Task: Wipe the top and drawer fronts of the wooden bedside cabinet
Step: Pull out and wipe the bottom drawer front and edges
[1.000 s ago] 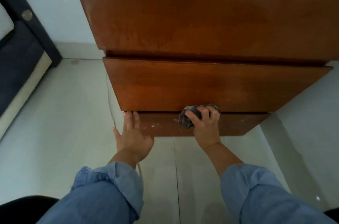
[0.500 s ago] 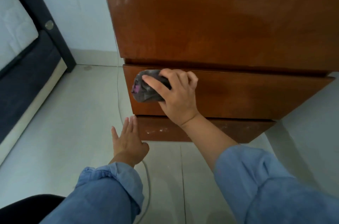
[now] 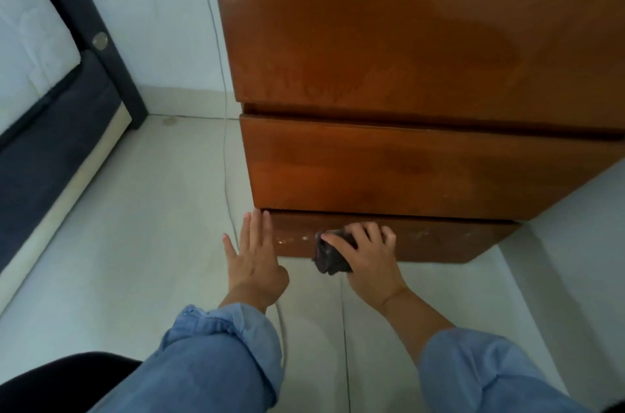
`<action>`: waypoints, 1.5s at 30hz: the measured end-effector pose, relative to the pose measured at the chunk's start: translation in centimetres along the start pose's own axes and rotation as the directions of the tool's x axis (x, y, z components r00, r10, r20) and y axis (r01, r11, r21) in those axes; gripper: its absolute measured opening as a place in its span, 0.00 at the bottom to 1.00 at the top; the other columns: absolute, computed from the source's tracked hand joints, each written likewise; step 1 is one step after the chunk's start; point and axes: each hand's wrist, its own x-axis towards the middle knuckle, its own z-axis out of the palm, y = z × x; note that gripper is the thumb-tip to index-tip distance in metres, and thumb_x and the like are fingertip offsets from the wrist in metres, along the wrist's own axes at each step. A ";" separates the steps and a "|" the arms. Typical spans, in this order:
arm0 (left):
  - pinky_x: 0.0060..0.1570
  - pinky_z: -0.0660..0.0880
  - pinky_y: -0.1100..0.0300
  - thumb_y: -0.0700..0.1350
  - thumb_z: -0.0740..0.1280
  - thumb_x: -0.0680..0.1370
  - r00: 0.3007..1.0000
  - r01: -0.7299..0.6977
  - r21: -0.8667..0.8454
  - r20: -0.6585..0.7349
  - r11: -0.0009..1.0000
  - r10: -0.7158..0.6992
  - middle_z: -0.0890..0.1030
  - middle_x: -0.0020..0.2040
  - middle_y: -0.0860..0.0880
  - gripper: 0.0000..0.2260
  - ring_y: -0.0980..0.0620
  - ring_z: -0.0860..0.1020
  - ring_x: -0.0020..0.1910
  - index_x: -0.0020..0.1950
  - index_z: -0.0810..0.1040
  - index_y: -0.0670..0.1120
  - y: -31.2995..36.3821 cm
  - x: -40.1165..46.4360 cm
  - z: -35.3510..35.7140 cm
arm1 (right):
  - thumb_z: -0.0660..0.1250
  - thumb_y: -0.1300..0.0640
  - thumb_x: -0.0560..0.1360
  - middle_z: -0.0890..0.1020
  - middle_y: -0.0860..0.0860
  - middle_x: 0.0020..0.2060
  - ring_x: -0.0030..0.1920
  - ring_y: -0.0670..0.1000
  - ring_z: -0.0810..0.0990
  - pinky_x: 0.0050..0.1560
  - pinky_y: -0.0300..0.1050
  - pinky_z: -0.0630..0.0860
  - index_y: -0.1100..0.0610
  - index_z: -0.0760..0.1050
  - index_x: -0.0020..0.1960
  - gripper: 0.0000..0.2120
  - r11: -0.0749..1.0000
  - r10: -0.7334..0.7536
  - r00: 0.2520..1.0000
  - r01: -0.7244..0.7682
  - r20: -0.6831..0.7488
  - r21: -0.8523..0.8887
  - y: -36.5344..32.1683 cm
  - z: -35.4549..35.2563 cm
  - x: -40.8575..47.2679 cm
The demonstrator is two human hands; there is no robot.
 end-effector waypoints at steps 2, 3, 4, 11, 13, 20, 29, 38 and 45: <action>0.73 0.41 0.39 0.49 0.57 0.77 0.999 -0.045 0.041 -0.010 0.998 0.045 0.36 0.79 0.47 0.38 0.46 0.36 0.77 0.77 0.34 0.45 0.8 -0.3 -0.4 | 0.76 0.57 0.60 0.76 0.54 0.48 0.50 0.55 0.68 0.55 0.56 0.70 0.47 0.69 0.62 0.33 0.991 0.113 0.991 -0.118 0.067 0.069 1.2 -0.9 -2.4; 0.74 0.41 0.40 0.48 0.57 0.77 0.998 -0.069 0.043 0.000 0.997 0.069 0.37 0.79 0.47 0.38 0.47 0.36 0.77 0.77 0.35 0.45 1.3 -0.5 -0.5 | 0.75 0.59 0.61 0.74 0.55 0.48 0.49 0.56 0.68 0.54 0.56 0.74 0.49 0.70 0.63 0.32 0.974 0.182 0.976 -0.195 0.118 0.116 1.7 -1.5 -3.4; 0.74 0.41 0.40 0.48 0.57 0.77 0.995 -0.097 0.041 0.011 0.994 0.097 0.37 0.79 0.48 0.38 0.47 0.37 0.77 0.77 0.35 0.45 2.0 -0.6 -0.7 | 0.73 0.61 0.64 0.73 0.55 0.50 0.48 0.56 0.70 0.52 0.56 0.76 0.51 0.70 0.65 0.31 0.945 0.255 0.952 -0.282 0.168 0.164 2.5 -2.2 -4.3; 0.75 0.42 0.41 0.49 0.58 0.77 0.976 -0.218 0.073 0.041 0.973 0.215 0.41 0.79 0.48 0.38 0.49 0.39 0.78 0.78 0.38 0.44 5.4 -0.3 -0.9 | 0.69 0.66 0.69 0.52 0.46 0.74 0.51 0.56 0.79 0.46 0.45 0.78 0.53 0.54 0.75 0.40 0.660 0.594 0.720 -0.691 0.359 0.295 8.2 -4.9 -6.7; 0.75 0.42 0.40 0.50 0.58 0.77 0.974 -0.225 0.092 0.048 0.970 0.222 0.41 0.79 0.47 0.37 0.48 0.39 0.78 0.78 0.37 0.43 6.0 -0.1 -0.7 | 0.68 0.66 0.69 0.47 0.44 0.76 0.56 0.56 0.78 0.50 0.47 0.79 0.53 0.49 0.77 0.42 0.637 0.585 0.692 -0.715 0.423 0.289 9.2 -5.1 -6.2; 0.74 0.43 0.37 0.51 0.62 0.74 0.975 -0.208 0.143 -0.049 0.968 0.217 0.48 0.78 0.42 0.41 0.43 0.44 0.78 0.78 0.40 0.42 6.6 0.8 1.1 | 0.66 0.64 0.72 0.38 0.45 0.76 0.52 0.58 0.79 0.41 0.49 0.79 0.50 0.38 0.76 0.46 0.648 0.587 0.639 -0.739 0.497 0.184 8.7 -2.3 -3.9; 0.58 0.67 0.44 0.57 0.67 0.62 0.961 -0.178 0.158 -0.182 0.971 0.206 0.69 0.63 0.44 0.40 0.43 0.65 0.66 0.71 0.66 0.42 6.4 2.0 1.9 | 0.65 0.59 0.71 0.35 0.47 0.76 0.43 0.57 0.79 0.37 0.44 0.74 0.50 0.35 0.76 0.47 0.733 0.581 0.603 -0.680 0.547 -0.030 9.1 -2.0 -3.4; 0.56 0.63 0.48 0.61 0.62 0.69 0.950 -0.222 0.185 -0.180 0.957 0.255 0.68 0.59 0.49 0.31 0.48 0.68 0.59 0.69 0.68 0.48 6.4 1.7 -0.5 | 0.67 0.55 0.69 0.40 0.45 0.76 0.43 0.56 0.77 0.38 0.45 0.73 0.51 0.38 0.77 0.47 0.802 0.502 0.593 -0.591 0.629 -0.083 10.1 -4.5 -3.0; 0.56 0.61 0.48 0.62 0.52 0.69 0.951 -0.216 0.229 -0.170 0.949 0.257 0.71 0.53 0.50 0.27 0.48 0.71 0.54 0.62 0.72 0.50 6.6 1.7 -1.5 | 0.68 0.55 0.68 0.44 0.45 0.76 0.51 0.56 0.78 0.41 0.45 0.73 0.52 0.41 0.77 0.47 0.822 0.458 0.572 -0.564 0.681 -0.079 10.8 -5.6 -2.0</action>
